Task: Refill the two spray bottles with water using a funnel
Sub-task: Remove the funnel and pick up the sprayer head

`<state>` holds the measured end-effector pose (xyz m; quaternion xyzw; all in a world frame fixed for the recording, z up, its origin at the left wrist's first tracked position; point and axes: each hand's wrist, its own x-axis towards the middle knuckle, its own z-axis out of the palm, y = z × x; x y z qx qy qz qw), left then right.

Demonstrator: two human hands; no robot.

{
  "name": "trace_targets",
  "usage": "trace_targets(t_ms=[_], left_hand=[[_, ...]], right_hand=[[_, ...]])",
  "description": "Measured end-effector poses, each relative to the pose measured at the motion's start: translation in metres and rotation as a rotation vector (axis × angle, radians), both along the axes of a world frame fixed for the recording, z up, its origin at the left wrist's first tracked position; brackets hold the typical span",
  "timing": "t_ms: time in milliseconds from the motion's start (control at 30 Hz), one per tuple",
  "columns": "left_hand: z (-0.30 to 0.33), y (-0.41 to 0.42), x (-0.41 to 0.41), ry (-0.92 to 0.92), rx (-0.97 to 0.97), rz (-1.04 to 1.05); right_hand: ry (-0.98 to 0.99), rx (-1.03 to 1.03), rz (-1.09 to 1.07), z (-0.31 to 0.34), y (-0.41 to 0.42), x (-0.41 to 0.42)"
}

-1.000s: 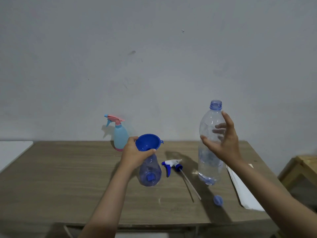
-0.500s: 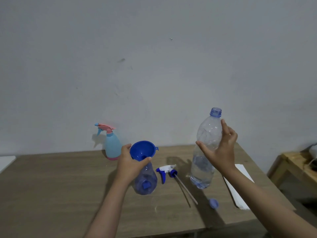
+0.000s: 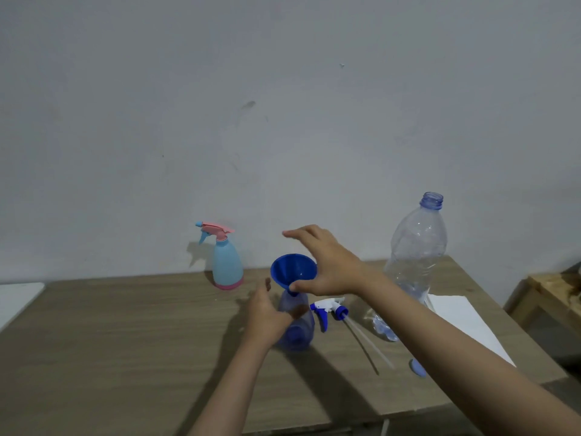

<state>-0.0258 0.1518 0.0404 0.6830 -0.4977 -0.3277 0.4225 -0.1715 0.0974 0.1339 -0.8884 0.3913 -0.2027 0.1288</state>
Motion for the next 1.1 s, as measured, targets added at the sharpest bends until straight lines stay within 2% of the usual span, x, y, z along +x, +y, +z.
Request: trace_targets(t_ms=[67, 133, 200, 300, 433, 567, 600, 667, 800, 933, 1100], left_hand=[[-0.005, -0.002, -0.001, -0.036, 0.042, -0.025], [-0.009, -0.003, -0.002, -0.071, 0.065, -0.029], [-0.013, -0.005, -0.003, -0.083, 0.07, -0.027], [-0.015, -0.009, -0.011, -0.099, 0.04, -0.012], [-0.012, -0.011, -0.01, -0.147, -0.019, -0.037], [-0.011, -0.007, 0.006, -0.115, -0.031, -0.021], [-0.009, -0.006, 0.011, -0.121, -0.044, -0.023], [-0.047, 0.013, 0.02, -0.137, 0.066, -0.094], [-0.047, 0.02, 0.031, -0.095, 0.005, -0.059], [-0.04, 0.016, 0.036, -0.121, -0.015, -0.065], [-0.039, 0.015, 0.04, -0.098, -0.079, -0.047]], right_hand=[[0.241, 0.11, -0.014, 0.002, -0.012, 0.018], [0.364, 0.226, -0.018, 0.002, -0.02, 0.031], [0.392, 0.291, -0.029, 0.006, -0.024, 0.038], [0.372, 0.275, -0.079, 0.018, -0.026, 0.03], [0.2, 0.248, -0.131, 0.04, -0.023, 0.003], [-0.091, 0.274, -0.14, 0.033, 0.0, -0.026], [-0.153, 0.289, -0.14, 0.021, 0.006, -0.031], [-0.256, 0.441, -0.228, -0.043, 0.039, -0.032], [-0.583, 0.477, -0.43, -0.117, 0.071, -0.029], [-0.616, 0.431, -0.597, -0.172, 0.089, -0.019], [-0.609, 0.377, -0.64, -0.215, 0.1, -0.013]])
